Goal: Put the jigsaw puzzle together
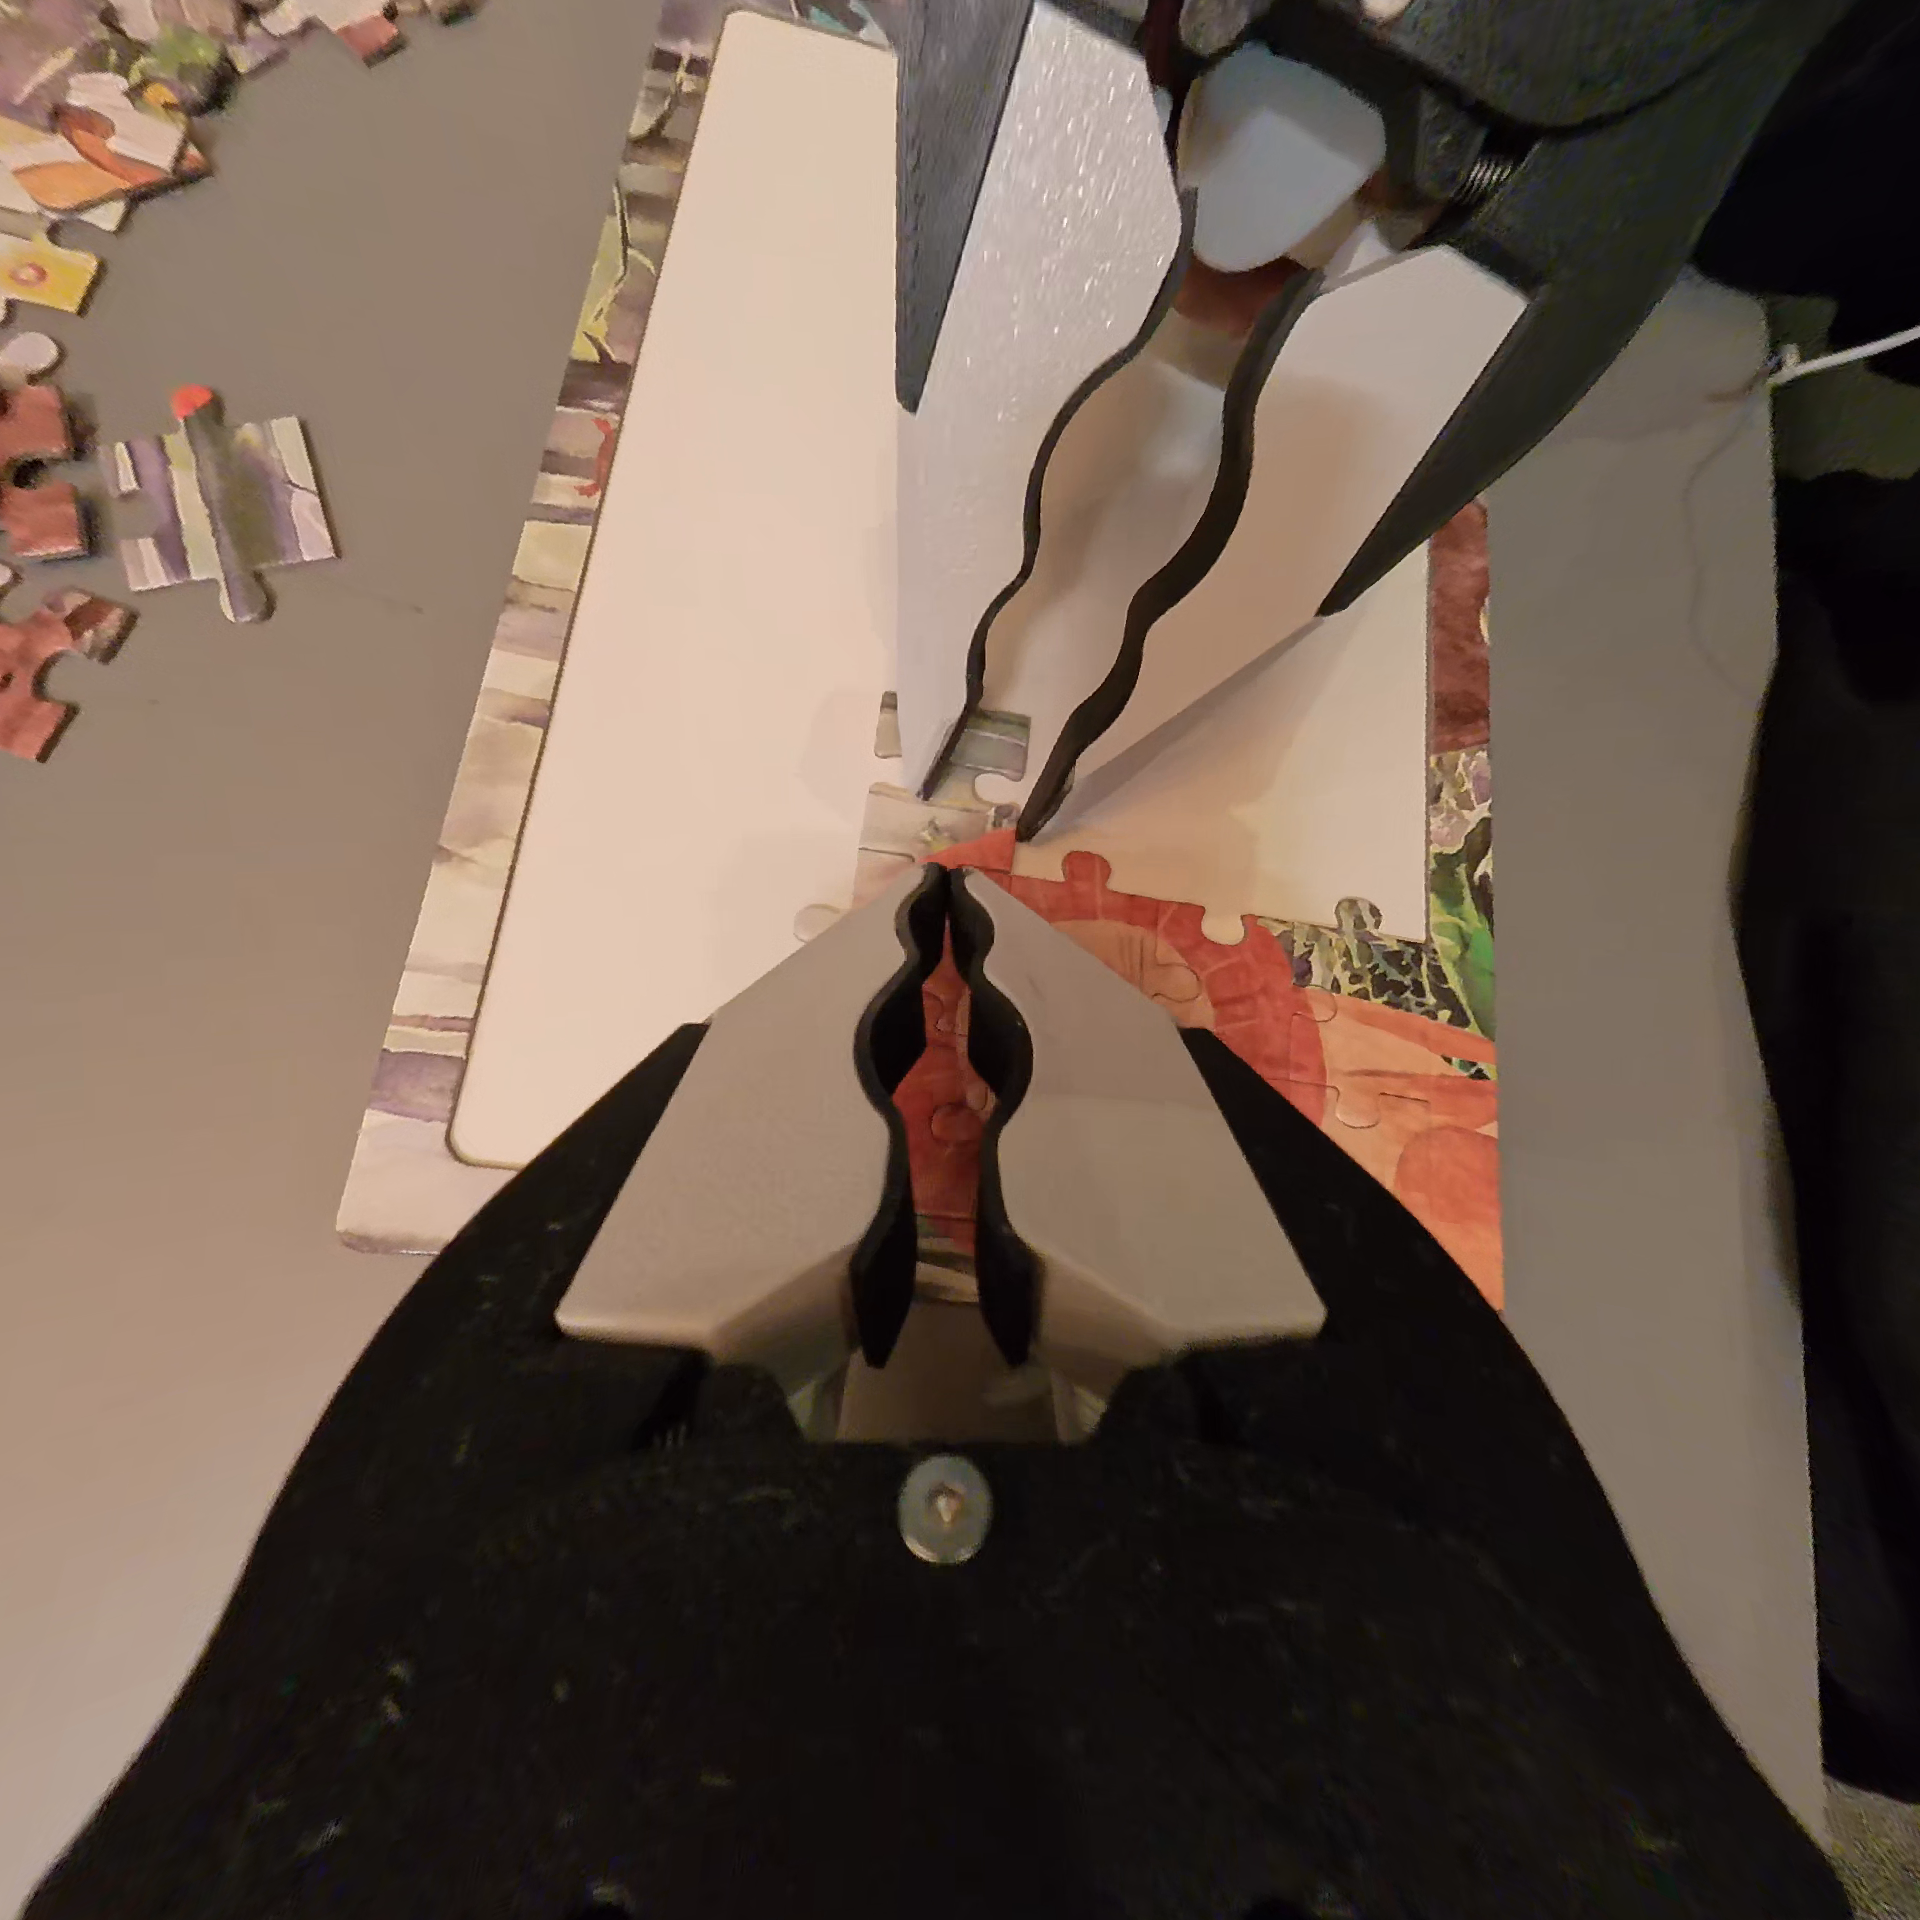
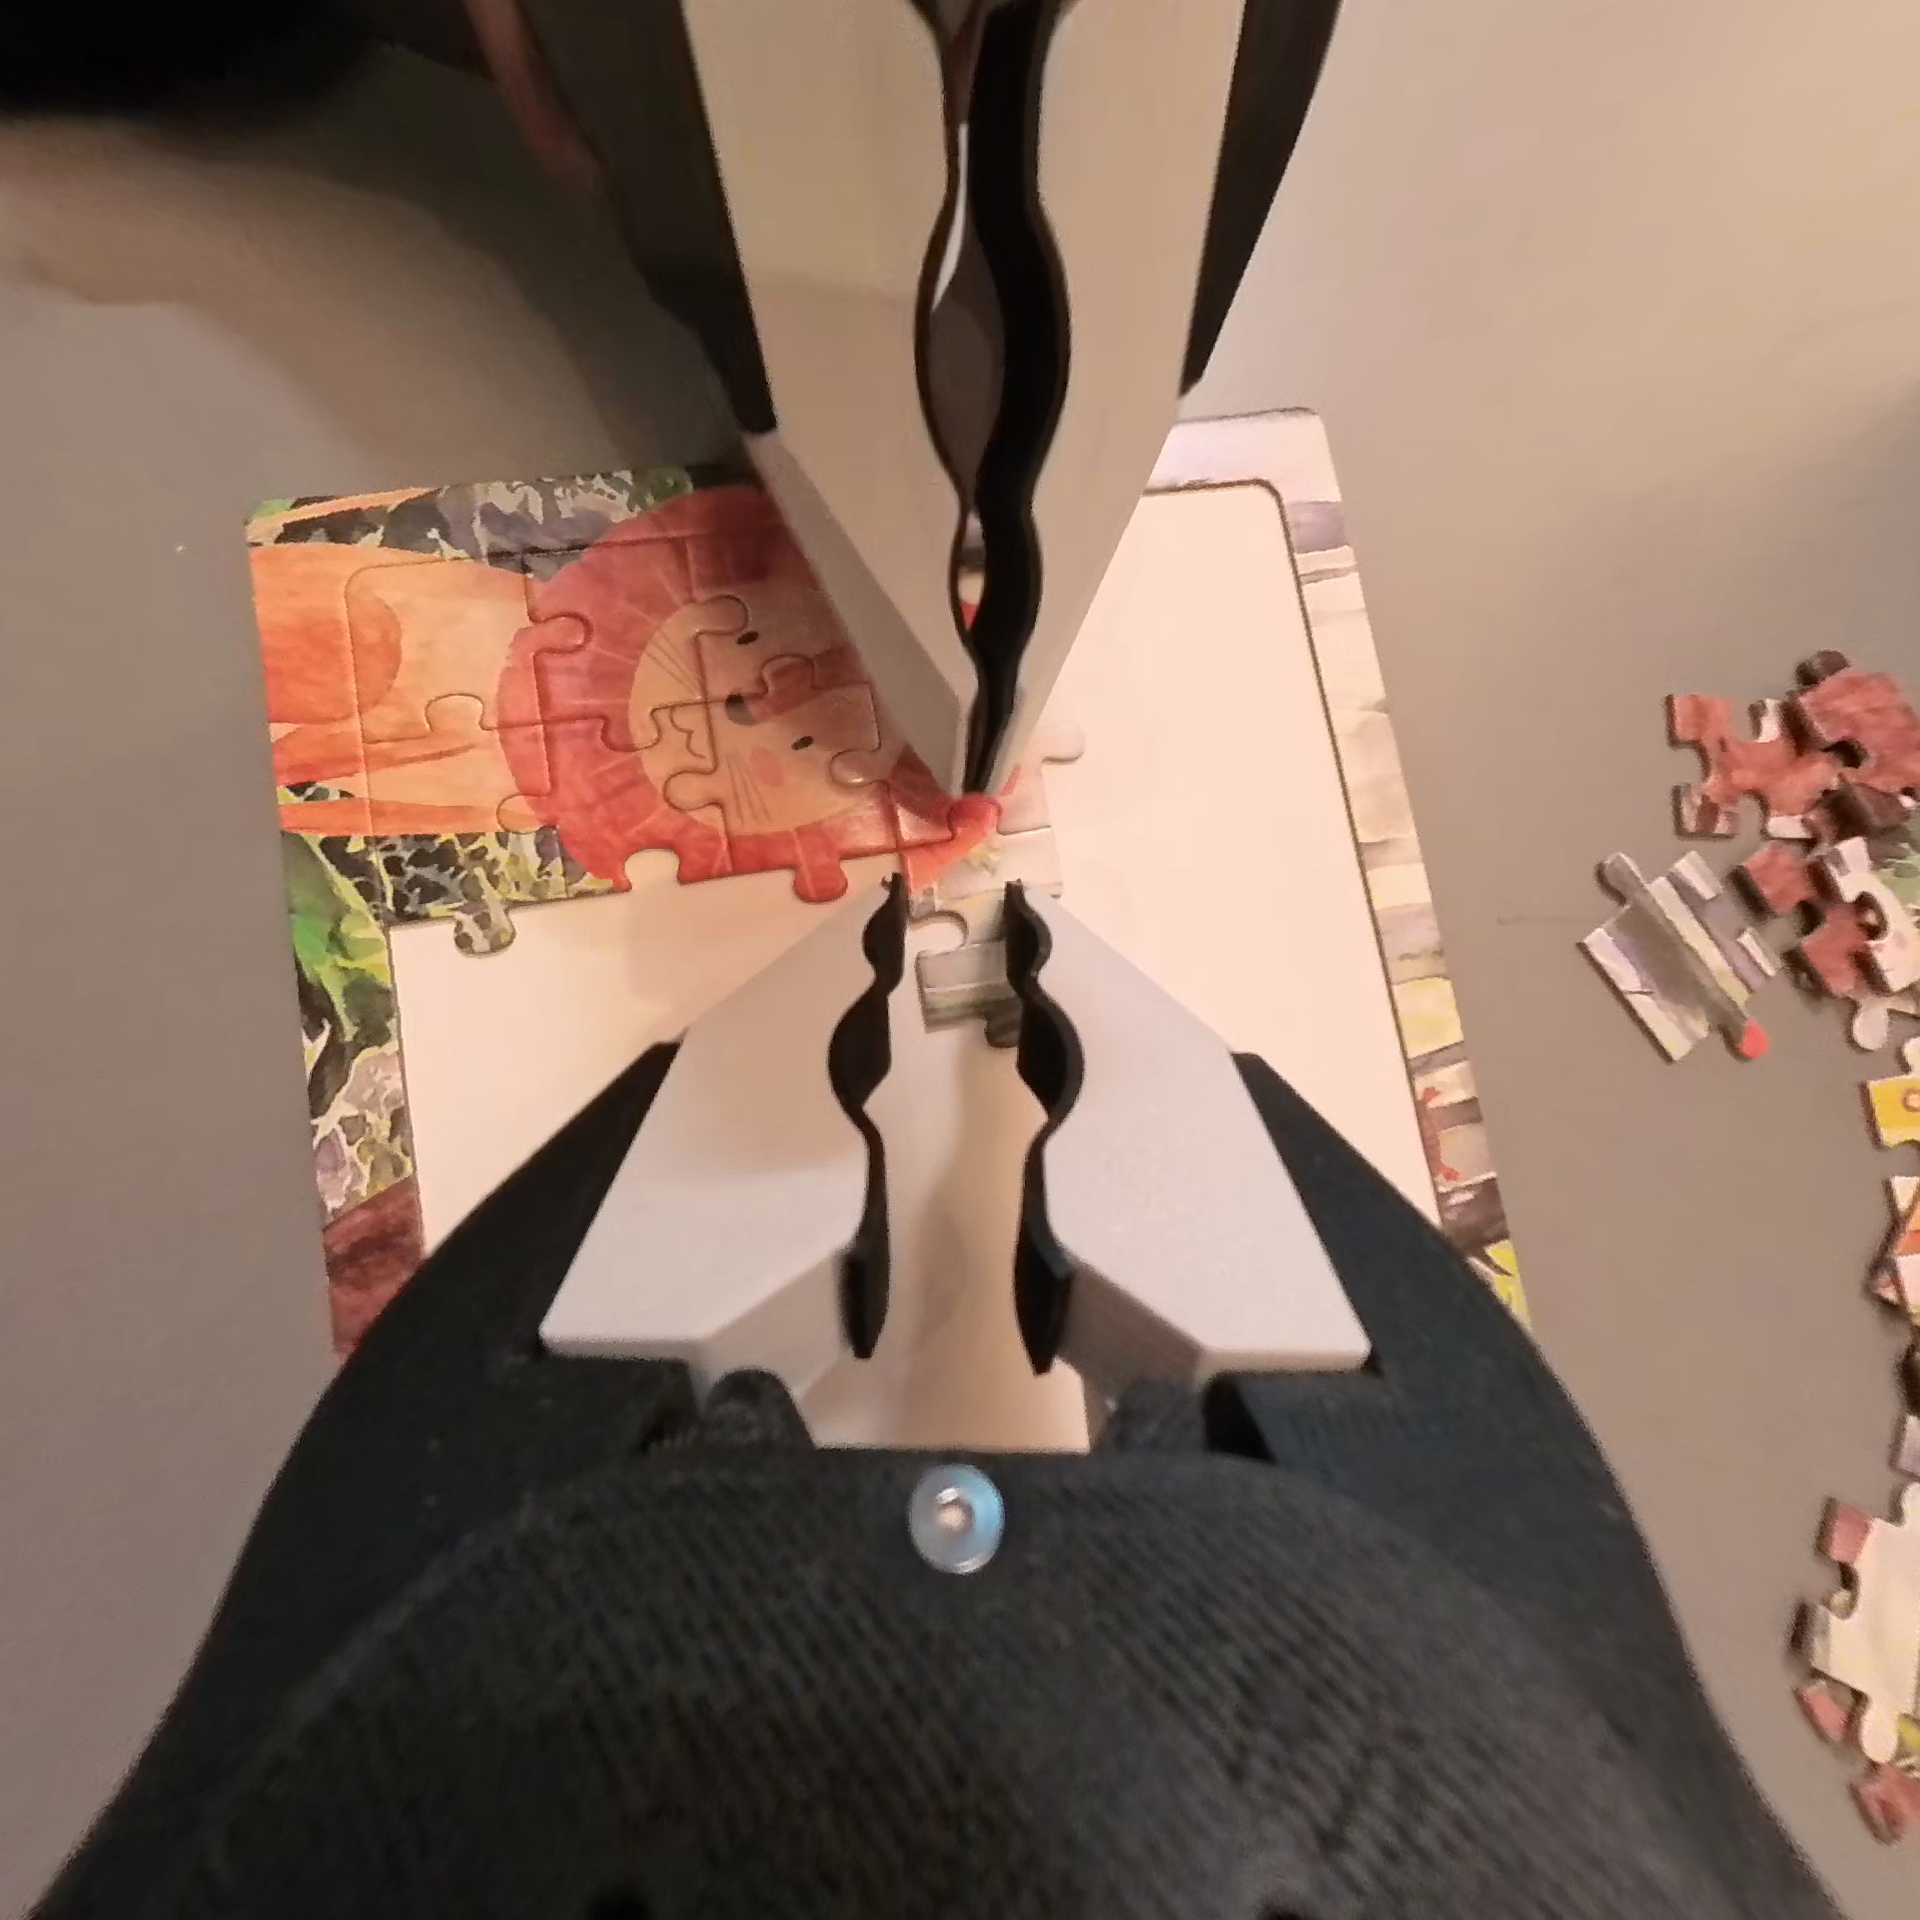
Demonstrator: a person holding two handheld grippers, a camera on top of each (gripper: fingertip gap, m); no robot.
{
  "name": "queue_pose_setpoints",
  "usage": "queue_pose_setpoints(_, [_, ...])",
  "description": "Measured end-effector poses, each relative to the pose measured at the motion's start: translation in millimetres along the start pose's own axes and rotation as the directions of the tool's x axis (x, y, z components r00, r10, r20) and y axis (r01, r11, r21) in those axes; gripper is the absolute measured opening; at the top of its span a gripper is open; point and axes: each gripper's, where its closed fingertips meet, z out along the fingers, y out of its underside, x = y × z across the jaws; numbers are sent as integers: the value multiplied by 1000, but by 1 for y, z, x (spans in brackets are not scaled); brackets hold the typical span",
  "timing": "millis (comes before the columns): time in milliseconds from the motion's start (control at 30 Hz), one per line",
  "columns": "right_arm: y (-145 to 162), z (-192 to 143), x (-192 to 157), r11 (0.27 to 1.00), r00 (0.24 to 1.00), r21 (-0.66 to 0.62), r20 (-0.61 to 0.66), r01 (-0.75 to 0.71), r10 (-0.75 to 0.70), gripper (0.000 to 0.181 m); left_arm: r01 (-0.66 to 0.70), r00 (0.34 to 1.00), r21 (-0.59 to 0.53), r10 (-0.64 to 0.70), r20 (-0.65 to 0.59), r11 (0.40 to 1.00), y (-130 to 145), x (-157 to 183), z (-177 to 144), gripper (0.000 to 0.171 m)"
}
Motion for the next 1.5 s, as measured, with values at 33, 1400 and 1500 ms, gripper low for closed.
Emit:
queue_pose_setpoints(33, [0,-1,0,1000,1000,1,1,5,-5,16,8,1000,14,-8,-9,1000,-2,0,-2,0])
queue_pose_setpoints(1400, [-22,-73,78,888,951,422,-152,-185,270,11,88,977,153,-115,179,984,-10,-43,-34,0])
queue_pose_setpoints(1500, [-12,-85,94,861,930,458,-165,-222,328,14,83,972,179,-119,202,980,-13,-46,-39,0])
